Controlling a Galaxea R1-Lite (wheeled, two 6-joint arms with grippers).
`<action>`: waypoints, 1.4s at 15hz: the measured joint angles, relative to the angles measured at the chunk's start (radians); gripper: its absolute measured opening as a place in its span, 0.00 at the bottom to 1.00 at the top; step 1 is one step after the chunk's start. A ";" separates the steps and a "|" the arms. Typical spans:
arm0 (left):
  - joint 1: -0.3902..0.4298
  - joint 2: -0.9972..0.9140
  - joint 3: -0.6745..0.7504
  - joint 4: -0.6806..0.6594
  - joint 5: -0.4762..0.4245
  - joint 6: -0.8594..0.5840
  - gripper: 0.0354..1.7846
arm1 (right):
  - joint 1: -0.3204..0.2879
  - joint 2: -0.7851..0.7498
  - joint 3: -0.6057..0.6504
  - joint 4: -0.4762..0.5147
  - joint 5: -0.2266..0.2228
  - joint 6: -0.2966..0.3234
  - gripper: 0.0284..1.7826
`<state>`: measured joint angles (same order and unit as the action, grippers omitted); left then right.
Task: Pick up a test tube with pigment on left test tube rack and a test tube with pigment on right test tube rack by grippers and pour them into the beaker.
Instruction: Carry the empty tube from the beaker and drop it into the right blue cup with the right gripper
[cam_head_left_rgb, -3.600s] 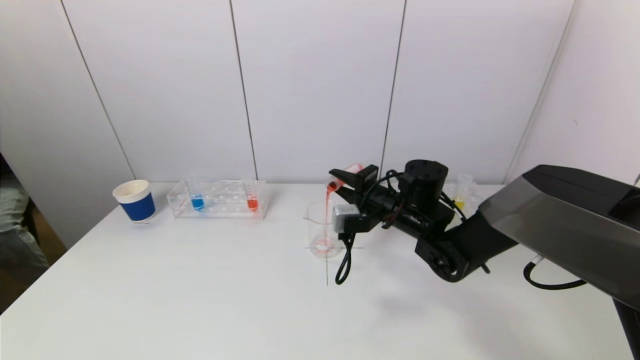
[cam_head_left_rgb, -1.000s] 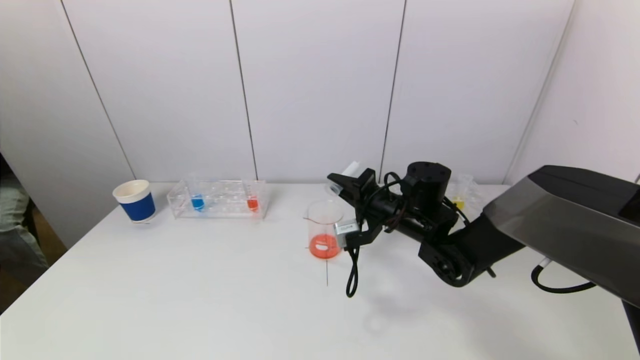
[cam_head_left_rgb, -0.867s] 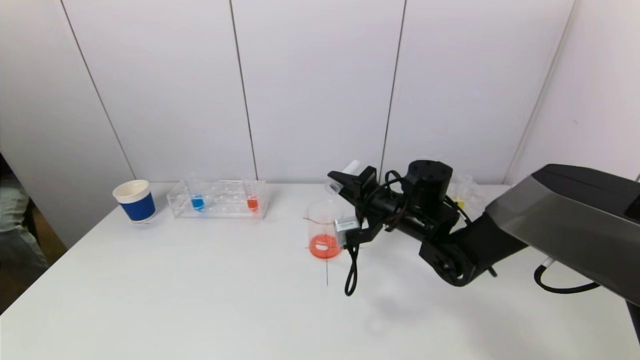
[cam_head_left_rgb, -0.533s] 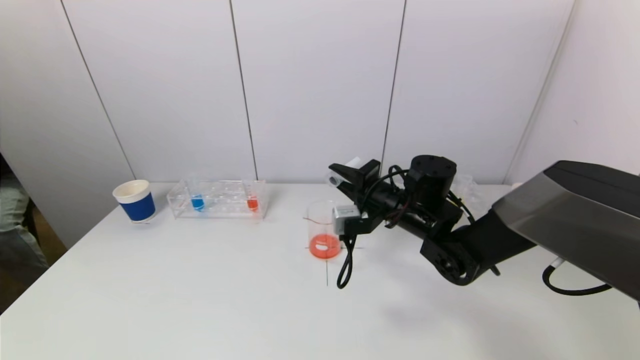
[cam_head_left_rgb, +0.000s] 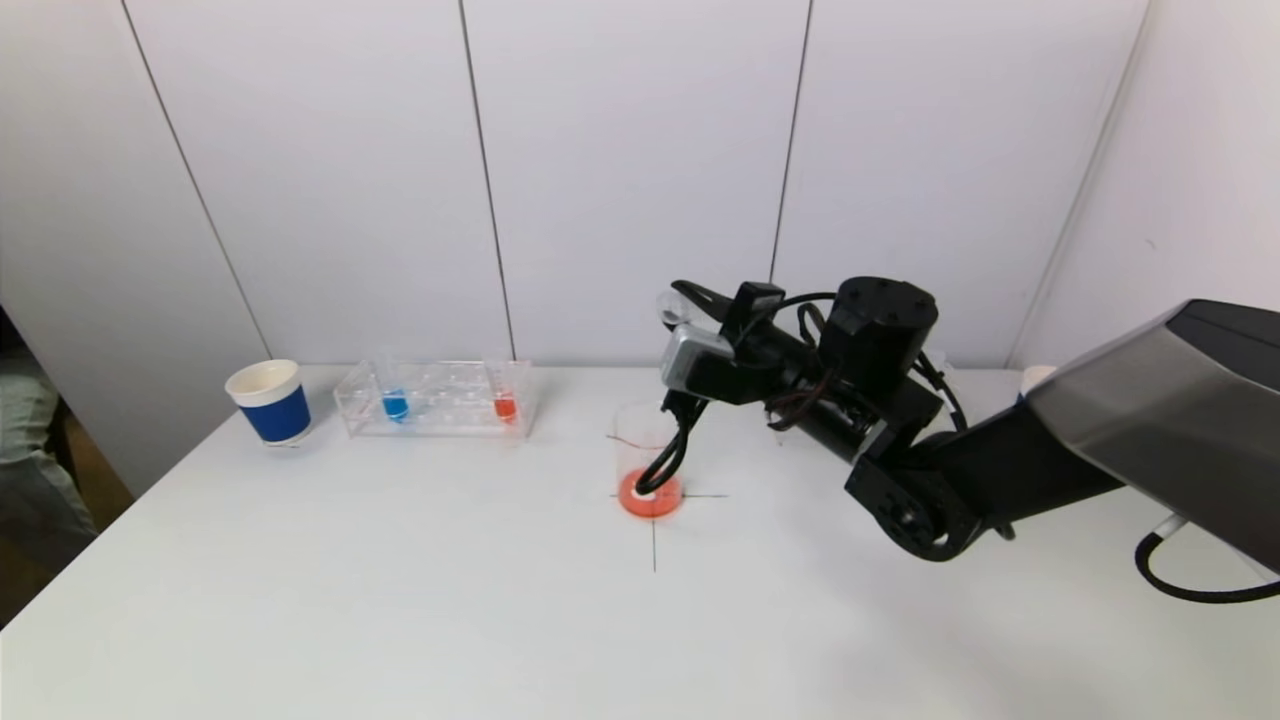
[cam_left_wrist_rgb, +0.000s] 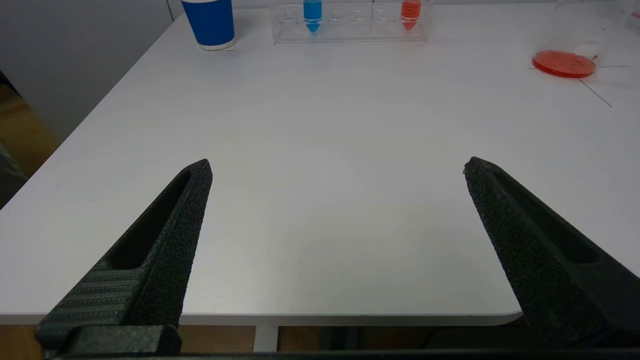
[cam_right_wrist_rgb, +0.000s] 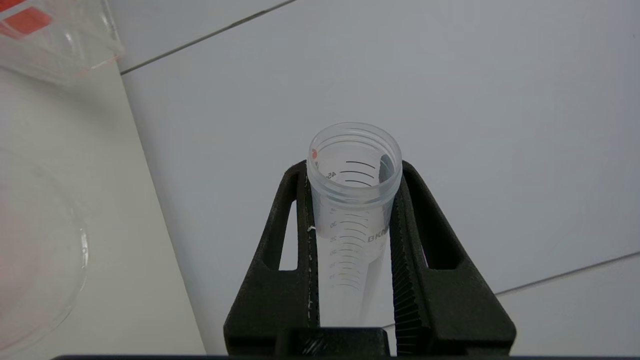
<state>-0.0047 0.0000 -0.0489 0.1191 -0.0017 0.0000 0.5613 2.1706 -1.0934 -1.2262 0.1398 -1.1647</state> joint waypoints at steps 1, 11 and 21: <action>0.000 0.000 0.000 0.000 0.000 0.000 0.99 | 0.001 -0.012 -0.005 0.006 -0.017 0.039 0.25; 0.000 0.000 0.000 0.000 0.000 0.000 0.99 | -0.016 -0.135 -0.081 0.138 -0.252 0.486 0.25; 0.000 0.000 0.000 0.000 0.000 0.000 0.99 | -0.232 -0.274 -0.186 0.431 -0.303 0.795 0.25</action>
<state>-0.0043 0.0000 -0.0489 0.1191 -0.0013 0.0000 0.3296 1.8964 -1.2796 -0.7955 -0.1634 -0.3698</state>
